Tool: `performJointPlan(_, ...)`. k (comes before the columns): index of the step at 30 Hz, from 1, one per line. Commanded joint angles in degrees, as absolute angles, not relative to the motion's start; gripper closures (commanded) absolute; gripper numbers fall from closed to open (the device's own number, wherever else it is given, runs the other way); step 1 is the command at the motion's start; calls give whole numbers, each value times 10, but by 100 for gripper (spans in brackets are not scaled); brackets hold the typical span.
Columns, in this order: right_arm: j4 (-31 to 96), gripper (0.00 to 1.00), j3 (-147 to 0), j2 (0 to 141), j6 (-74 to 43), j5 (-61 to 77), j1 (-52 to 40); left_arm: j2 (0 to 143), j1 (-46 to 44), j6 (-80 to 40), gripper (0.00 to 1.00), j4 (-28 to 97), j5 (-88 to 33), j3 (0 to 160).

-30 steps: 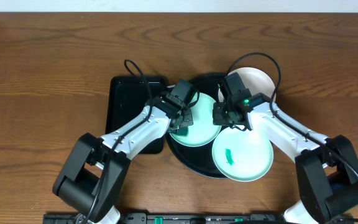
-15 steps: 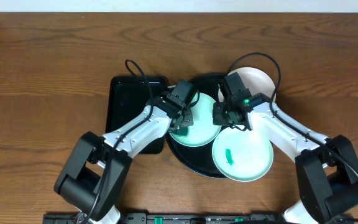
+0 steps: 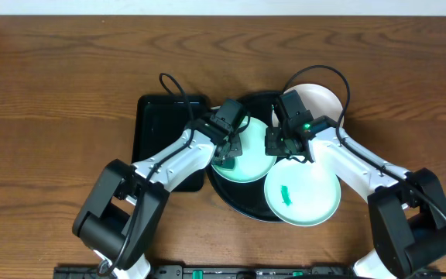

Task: Clean dirty plates on tray and stack at the side

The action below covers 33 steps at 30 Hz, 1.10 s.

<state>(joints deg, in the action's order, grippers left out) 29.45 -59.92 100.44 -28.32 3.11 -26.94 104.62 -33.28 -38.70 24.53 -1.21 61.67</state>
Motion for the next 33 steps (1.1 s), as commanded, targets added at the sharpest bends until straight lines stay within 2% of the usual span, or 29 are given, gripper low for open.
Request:
performJointPlan(1, 294, 99, -599, 998, -291, 35, -271, 1087, -329, -377, 92, 246, -61, 602)
performJointPlan(13, 294, 99, -599, 998, -291, 35, -271, 1087, -329, -377, 93, 247, -72, 602)
performJointPlan(24, 294, 99, -599, 998, -291, 35, -271, 1084, -328, -375, 92, 245, -150, 614)
performJointPlan(33, 293, 99, -599, 998, -291, 34, -271, 998, -328, -356, 92, 239, -170, 627)
